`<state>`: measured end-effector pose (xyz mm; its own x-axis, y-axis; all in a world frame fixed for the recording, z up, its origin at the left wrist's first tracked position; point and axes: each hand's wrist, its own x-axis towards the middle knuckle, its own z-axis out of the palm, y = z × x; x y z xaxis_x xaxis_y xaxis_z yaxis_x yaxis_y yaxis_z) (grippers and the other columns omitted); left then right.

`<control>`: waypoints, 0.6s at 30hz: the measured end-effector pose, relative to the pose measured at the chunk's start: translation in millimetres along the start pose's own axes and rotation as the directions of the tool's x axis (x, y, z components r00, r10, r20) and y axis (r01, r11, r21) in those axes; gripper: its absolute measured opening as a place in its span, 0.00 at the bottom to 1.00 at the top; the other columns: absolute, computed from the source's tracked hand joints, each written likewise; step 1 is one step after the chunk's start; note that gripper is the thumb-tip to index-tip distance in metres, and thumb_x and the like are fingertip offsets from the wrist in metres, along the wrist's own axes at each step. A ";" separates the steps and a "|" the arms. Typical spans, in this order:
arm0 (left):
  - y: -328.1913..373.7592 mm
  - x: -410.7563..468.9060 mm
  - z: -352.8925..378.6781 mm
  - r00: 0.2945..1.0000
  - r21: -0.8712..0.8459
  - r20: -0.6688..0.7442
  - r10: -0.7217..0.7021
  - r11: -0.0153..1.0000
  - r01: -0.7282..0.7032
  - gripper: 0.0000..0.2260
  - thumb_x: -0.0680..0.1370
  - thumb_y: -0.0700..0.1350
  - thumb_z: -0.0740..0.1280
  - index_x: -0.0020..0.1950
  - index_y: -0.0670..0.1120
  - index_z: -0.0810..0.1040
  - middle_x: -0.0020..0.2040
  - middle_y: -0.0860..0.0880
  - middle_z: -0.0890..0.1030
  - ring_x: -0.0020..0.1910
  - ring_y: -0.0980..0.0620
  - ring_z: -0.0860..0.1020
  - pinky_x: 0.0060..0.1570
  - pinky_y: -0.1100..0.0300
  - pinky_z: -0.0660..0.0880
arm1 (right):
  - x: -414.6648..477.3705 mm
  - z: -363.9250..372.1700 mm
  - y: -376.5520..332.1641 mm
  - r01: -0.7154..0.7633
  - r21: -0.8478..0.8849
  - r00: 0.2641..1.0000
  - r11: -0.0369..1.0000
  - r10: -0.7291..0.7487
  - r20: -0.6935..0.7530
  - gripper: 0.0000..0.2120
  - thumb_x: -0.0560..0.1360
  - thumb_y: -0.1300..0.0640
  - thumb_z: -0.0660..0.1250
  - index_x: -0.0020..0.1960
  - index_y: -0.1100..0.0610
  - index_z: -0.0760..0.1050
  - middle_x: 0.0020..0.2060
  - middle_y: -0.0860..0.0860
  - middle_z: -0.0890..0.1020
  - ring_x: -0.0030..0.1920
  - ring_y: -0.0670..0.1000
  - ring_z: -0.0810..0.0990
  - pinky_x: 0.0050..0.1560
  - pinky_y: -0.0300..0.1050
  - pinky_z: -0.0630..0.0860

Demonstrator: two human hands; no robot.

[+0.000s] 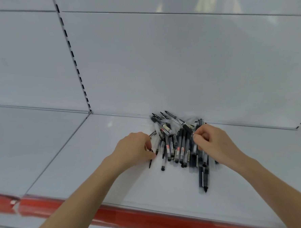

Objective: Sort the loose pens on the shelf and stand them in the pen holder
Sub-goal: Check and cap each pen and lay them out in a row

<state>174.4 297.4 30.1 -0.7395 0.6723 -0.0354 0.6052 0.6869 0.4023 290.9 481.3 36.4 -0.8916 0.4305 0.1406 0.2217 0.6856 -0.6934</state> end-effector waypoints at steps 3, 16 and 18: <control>-5.6 -2.4 -0.2 0.999 -0.176 -0.054 0.004 0.984 -0.013 0.06 0.71 0.46 0.70 0.45 0.48 0.77 0.36 0.57 0.75 0.40 0.55 0.75 0.41 0.65 0.72 | -1.2 -0.7 -3.0 0.012 0.015 1.000 1.000 -0.012 -0.021 0.05 0.75 0.58 0.62 0.41 0.55 0.73 0.32 0.56 0.80 0.29 0.47 0.70 0.31 0.29 0.67; 16.5 -12.5 -23.6 0.955 -0.985 -0.103 -0.279 -0.105 -0.137 0.02 0.72 0.38 0.69 0.42 0.43 0.76 0.34 0.47 0.80 0.32 0.53 0.82 0.34 0.64 0.79 | -48.2 -6.2 -57.0 0.298 0.139 0.951 0.944 -0.306 0.040 0.05 0.73 0.54 0.66 0.42 0.44 0.75 0.23 0.44 0.73 0.25 0.43 0.69 0.30 0.29 0.65; 19.1 -14.0 -23.7 0.952 -0.982 -0.127 -0.279 -0.098 -0.160 0.03 0.72 0.38 0.69 0.41 0.43 0.76 0.32 0.48 0.80 0.32 0.53 0.82 0.34 0.64 0.79 | -48.2 -5.5 -55.4 0.286 0.115 0.956 0.951 -0.292 0.041 0.05 0.73 0.53 0.66 0.42 0.43 0.75 0.24 0.45 0.75 0.25 0.43 0.70 0.30 0.29 0.66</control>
<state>189.3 294.5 60.0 -0.9101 0.4134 -0.0296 -0.2307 -0.4461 0.8648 323.8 425.7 71.9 -0.9329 0.1870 0.3079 -0.0893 0.7079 -0.7006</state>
